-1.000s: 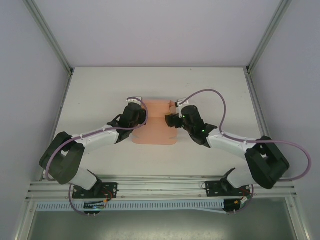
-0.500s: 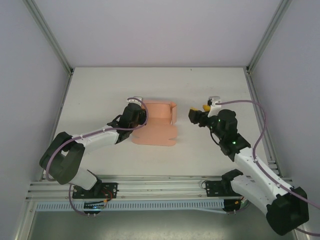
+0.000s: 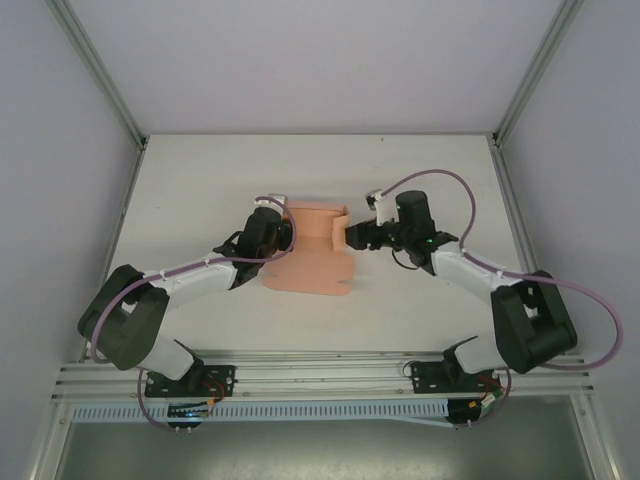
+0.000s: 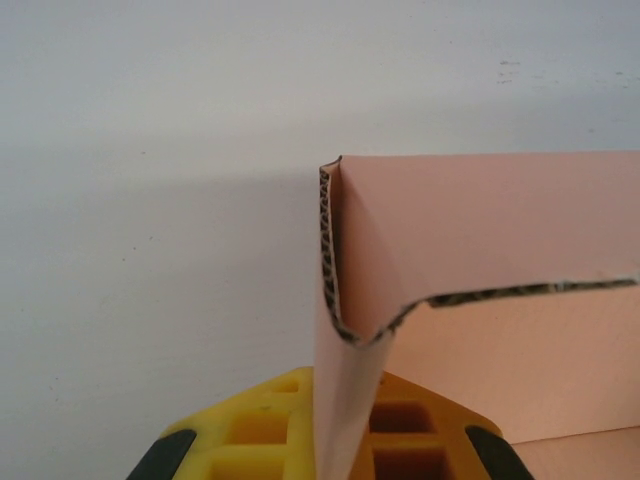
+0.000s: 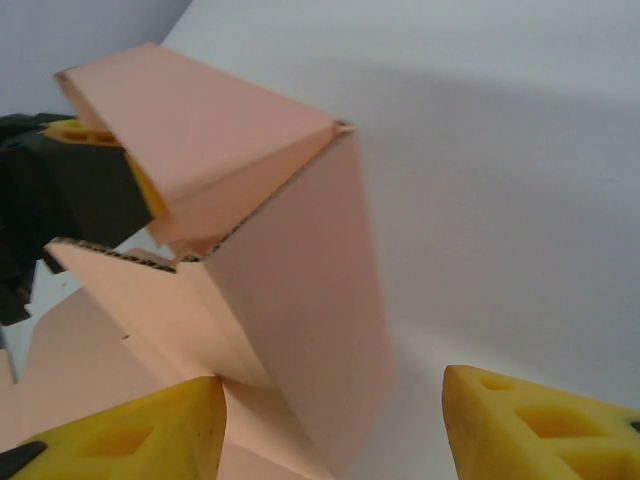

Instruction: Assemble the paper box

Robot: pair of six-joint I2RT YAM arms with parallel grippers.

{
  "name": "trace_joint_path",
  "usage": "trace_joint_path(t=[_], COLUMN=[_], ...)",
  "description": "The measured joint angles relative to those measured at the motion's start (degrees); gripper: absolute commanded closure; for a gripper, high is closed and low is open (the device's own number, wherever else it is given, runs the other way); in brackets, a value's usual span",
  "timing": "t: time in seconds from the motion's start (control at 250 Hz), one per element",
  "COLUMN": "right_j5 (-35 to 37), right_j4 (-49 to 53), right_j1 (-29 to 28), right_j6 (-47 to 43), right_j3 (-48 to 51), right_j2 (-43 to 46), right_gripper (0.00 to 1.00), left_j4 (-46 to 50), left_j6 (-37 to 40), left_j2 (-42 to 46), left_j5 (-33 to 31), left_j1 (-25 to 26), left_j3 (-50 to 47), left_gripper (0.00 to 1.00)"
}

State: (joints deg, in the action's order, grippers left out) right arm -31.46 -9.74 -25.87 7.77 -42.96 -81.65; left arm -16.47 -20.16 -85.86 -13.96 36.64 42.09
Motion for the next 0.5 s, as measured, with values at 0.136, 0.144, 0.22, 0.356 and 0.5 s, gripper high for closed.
trace_joint_path(t=[0.136, 0.144, 0.22, 0.356, 0.5], right_j5=[0.1, 0.3, 4.3, 13.5, 19.2], right_j4=[-0.9, -0.9, -0.5, 0.3, 0.3], right_j1=[-2.6, -2.8, -4.3, -6.6, -8.1], right_j6=[0.0, 0.0, 0.0, 0.2, 1.1], right_j3=[-2.3, -2.4, -3.6, -6.3, -8.2], right_j2=[-3.6, -3.7, -4.7, -6.1, -8.4], right_gripper=[0.48, 0.48, 0.51, 0.53, 0.50], left_j4=[0.0, 0.0, 0.0, 0.0, 0.0], left_j6=[0.2, 0.2, 0.4, 0.4, 0.4], left_j2=[0.0, 0.0, 0.0, 0.0, 0.0], left_j5=[-0.2, -0.3, -0.5, -1.1, -1.3], left_j1=[0.0, 0.0, -0.4, -0.6, -0.6], left_j3=[0.0, 0.0, 0.0, 0.0, 0.0], left_gripper=[1.00, 1.00, 1.00, 1.00, 1.00])
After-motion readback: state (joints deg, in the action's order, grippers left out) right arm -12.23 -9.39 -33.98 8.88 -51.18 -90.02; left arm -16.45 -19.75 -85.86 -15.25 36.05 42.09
